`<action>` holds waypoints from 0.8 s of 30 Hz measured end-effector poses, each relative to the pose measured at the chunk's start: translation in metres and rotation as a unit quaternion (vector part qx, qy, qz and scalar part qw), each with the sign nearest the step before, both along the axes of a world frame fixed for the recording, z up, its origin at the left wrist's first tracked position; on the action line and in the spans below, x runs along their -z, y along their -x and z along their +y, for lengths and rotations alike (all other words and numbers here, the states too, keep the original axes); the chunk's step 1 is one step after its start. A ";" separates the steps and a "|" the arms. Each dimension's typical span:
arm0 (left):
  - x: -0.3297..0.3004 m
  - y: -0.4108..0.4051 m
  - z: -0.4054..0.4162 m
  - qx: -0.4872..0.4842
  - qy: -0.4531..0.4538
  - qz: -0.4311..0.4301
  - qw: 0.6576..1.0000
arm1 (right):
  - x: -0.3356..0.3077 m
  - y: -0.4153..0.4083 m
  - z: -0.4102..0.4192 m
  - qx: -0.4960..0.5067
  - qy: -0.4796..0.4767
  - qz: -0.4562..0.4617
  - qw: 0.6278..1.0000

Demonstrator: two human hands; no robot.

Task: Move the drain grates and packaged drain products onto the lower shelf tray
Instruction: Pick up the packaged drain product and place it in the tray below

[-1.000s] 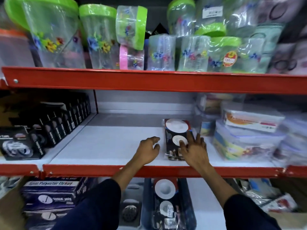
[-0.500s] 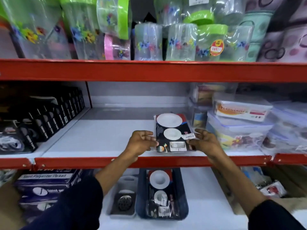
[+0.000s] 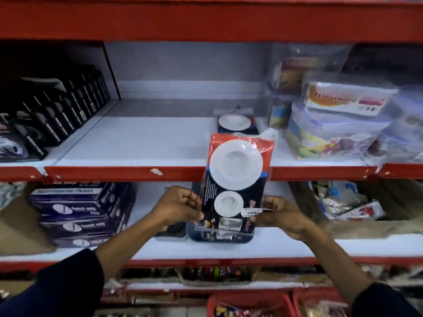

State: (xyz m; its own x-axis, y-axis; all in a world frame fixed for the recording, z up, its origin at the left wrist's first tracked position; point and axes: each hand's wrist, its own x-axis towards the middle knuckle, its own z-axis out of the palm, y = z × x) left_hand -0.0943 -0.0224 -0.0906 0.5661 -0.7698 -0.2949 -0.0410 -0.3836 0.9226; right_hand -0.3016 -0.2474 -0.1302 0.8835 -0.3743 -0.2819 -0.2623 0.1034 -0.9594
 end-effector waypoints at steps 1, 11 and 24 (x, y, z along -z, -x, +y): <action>0.012 0.002 0.001 0.001 -0.015 -0.001 1.000 | 0.009 0.002 0.003 -0.003 -0.004 0.011 1.000; 0.123 0.024 0.019 -0.004 -0.135 0.046 0.990 | 0.106 0.019 0.027 -0.015 -0.061 0.172 0.983; 0.147 -0.011 -0.040 -0.110 -0.132 0.094 0.981 | 0.099 -0.048 0.018 0.161 0.080 0.176 0.968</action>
